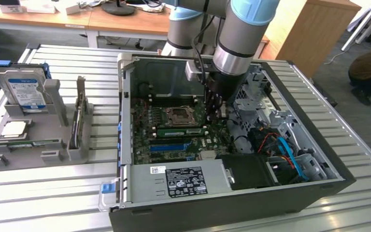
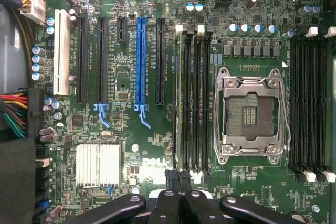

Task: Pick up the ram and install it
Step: 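Press down the ram until it locks into place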

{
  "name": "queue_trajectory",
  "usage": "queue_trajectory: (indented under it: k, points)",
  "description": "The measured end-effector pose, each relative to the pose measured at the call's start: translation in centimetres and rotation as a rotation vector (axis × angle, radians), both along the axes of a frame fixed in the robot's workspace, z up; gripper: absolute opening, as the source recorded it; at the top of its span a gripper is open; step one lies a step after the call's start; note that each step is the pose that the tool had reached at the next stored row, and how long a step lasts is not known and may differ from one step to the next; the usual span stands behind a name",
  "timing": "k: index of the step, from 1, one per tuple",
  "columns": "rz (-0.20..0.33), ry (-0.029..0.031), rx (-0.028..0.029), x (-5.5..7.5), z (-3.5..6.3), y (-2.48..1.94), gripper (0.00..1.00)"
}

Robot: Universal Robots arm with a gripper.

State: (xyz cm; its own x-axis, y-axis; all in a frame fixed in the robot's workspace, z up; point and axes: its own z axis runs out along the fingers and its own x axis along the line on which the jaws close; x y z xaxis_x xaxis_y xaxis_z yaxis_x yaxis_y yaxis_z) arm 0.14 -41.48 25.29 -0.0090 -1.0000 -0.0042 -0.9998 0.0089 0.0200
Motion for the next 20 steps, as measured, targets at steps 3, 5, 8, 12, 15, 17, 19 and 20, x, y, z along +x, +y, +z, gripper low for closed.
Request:
queue_trajectory:
  k: [3,5,8,12,15,17,19,20]
  points:
    - [0.0,0.0,0.0001,0.0,-0.04,0.0,0.11]
    - [0.0,-0.0001,0.0004,0.0,-0.15,0.01,0.11]
    - [0.0,0.0,0.0001,0.0,-0.28,0.0,0.11]
    - [0.0,0.0,0.0001,0.0,-0.49,0.0,0.11]
    - [0.0,0.0,0.0001,0.0,-0.64,0.0,0.11]
    - [0.0,0.0,0.0001,0.0,-0.73,0.0,0.11]
    - [0.0,0.0,0.0,0.0,-0.82,0.0,0.11]
    - [0.0,0.0,0.0001,0.0,-0.86,0.0,0.11]
